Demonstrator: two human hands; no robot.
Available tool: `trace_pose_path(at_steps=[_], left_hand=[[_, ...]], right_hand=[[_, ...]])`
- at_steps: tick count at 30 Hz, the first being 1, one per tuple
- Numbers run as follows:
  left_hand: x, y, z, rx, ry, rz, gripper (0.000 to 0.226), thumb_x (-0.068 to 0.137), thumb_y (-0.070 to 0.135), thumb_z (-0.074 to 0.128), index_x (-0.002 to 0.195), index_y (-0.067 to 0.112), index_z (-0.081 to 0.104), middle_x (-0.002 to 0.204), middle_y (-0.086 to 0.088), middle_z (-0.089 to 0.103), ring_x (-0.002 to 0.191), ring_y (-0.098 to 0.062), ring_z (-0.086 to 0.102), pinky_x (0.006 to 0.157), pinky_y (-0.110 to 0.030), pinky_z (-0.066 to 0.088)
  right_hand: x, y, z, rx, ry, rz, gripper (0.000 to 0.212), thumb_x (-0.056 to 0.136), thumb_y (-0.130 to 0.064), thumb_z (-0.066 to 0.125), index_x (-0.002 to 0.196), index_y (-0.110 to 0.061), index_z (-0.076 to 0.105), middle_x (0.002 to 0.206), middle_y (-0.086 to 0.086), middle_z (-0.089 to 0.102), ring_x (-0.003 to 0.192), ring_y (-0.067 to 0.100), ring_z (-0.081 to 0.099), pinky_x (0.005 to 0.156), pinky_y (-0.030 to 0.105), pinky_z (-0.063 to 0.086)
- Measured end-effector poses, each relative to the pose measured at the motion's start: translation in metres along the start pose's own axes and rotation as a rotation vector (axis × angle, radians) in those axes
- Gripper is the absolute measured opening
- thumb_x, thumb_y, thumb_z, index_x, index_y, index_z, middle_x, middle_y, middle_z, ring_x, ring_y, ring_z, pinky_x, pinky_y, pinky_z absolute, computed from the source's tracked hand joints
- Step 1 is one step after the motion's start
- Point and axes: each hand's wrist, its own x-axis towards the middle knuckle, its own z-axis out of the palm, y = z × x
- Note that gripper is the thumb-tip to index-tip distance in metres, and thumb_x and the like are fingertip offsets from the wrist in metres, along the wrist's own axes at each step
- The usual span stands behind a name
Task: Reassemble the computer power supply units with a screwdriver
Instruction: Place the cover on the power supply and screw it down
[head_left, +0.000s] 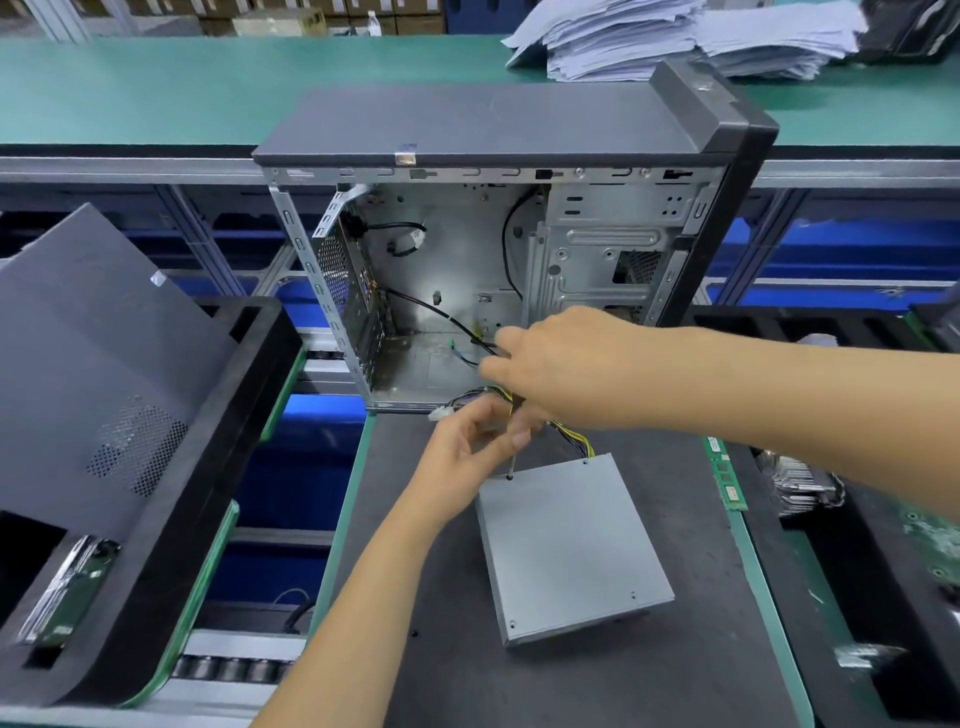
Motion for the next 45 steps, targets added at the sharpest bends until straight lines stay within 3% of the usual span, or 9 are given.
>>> trace_pose_path(at_steps=[3, 6, 14, 19, 26, 32, 35, 40, 45], left_hand=[[-0.002, 0.001, -0.009, 0.002, -0.099, -0.009, 0.019, 0.095, 0.010, 0.059, 0.111, 0.017, 0.067, 0.117, -0.003, 0.061, 0.111, -0.009, 0.060, 0.092, -0.018, 0.046], [-0.002, 0.002, 0.000, -0.079, -0.060, -0.041, 0.028, 0.085, 0.013, 0.068, 0.111, 0.023, 0.061, 0.096, -0.014, 0.059, 0.094, -0.038, 0.058, 0.082, -0.037, 0.047], [-0.003, -0.002, -0.011, -0.005, -0.066, 0.017, 0.018, 0.095, 0.011, 0.057, 0.110, 0.014, 0.066, 0.110, 0.003, 0.067, 0.109, -0.005, 0.060, 0.091, -0.015, 0.044], [0.000, -0.004, -0.002, -0.048, 0.032, -0.027, 0.035, 0.076, 0.017, 0.076, 0.106, 0.003, 0.063, 0.089, -0.004, 0.054, 0.085, -0.021, 0.052, 0.078, -0.028, 0.046], [-0.003, -0.002, -0.006, -0.063, -0.035, 0.018, 0.013, 0.097, 0.004, 0.053, 0.108, 0.004, 0.060, 0.094, 0.000, 0.073, 0.095, -0.015, 0.068, 0.086, -0.019, 0.048], [-0.002, -0.003, 0.001, -0.127, 0.074, -0.004, 0.028, 0.081, 0.003, 0.069, 0.105, -0.002, 0.057, 0.087, -0.024, 0.054, 0.082, -0.035, 0.054, 0.084, -0.036, 0.044], [0.001, -0.005, -0.001, -0.146, 0.052, 0.006, 0.023, 0.088, -0.008, 0.062, 0.108, -0.008, 0.050, 0.091, -0.014, 0.069, 0.085, -0.025, 0.069, 0.084, -0.026, 0.050], [-0.005, -0.005, -0.007, -0.156, -0.051, 0.003, 0.023, 0.093, 0.010, 0.059, 0.116, 0.008, 0.058, 0.108, -0.006, 0.071, 0.099, -0.022, 0.067, 0.091, -0.028, 0.050], [0.000, -0.005, 0.003, -0.144, 0.055, 0.008, 0.033, 0.077, 0.007, 0.074, 0.096, 0.034, 0.070, 0.094, 0.002, 0.066, 0.088, -0.020, 0.061, 0.086, -0.027, 0.048]], right_hand=[[-0.001, 0.003, -0.006, 0.054, -0.079, -0.088, 0.023, 0.091, -0.014, 0.054, 0.111, -0.017, 0.041, 0.089, 0.002, 0.036, 0.050, 0.016, 0.030, 0.044, 0.030, 0.027], [0.000, -0.002, -0.008, -0.022, -0.006, 0.010, 0.011, 0.094, -0.012, 0.047, 0.103, -0.011, 0.054, 0.080, 0.005, 0.051, 0.060, 0.023, 0.038, 0.049, 0.029, 0.030], [-0.001, 0.008, -0.006, 0.089, -0.039, -0.063, 0.022, 0.093, -0.024, 0.054, 0.092, -0.018, 0.033, 0.065, -0.003, 0.037, 0.047, 0.012, 0.031, 0.042, 0.027, 0.021], [0.001, 0.000, -0.007, -0.149, 0.076, -0.004, 0.048, 0.099, -0.039, 0.041, 0.059, -0.014, 0.030, 0.056, 0.000, 0.028, 0.044, 0.016, 0.023, 0.044, 0.024, 0.016], [-0.003, 0.002, -0.006, 0.109, -0.056, -0.046, 0.025, 0.088, -0.014, 0.057, 0.104, -0.017, 0.039, 0.075, -0.003, 0.031, 0.052, 0.019, 0.038, 0.043, 0.029, 0.025], [0.005, -0.004, -0.003, -0.136, 0.075, 0.060, 0.042, 0.099, -0.028, 0.047, 0.061, -0.013, 0.034, 0.057, 0.000, 0.036, 0.046, 0.017, 0.025, 0.044, 0.023, 0.017], [0.006, -0.001, 0.000, -0.026, 0.077, 0.063, 0.035, 0.095, -0.027, 0.052, 0.068, -0.012, 0.035, 0.064, -0.001, 0.031, 0.045, 0.017, 0.027, 0.043, 0.025, 0.019], [0.004, 0.006, -0.003, 0.077, 0.013, -0.007, 0.015, 0.094, -0.025, 0.053, 0.095, -0.016, 0.041, 0.067, -0.002, 0.033, 0.049, 0.018, 0.035, 0.042, 0.027, 0.023], [0.009, -0.002, -0.002, -0.147, 0.099, 0.109, 0.040, 0.098, -0.027, 0.047, 0.062, -0.015, 0.033, 0.062, 0.001, 0.040, 0.050, 0.020, 0.033, 0.044, 0.023, 0.019]])
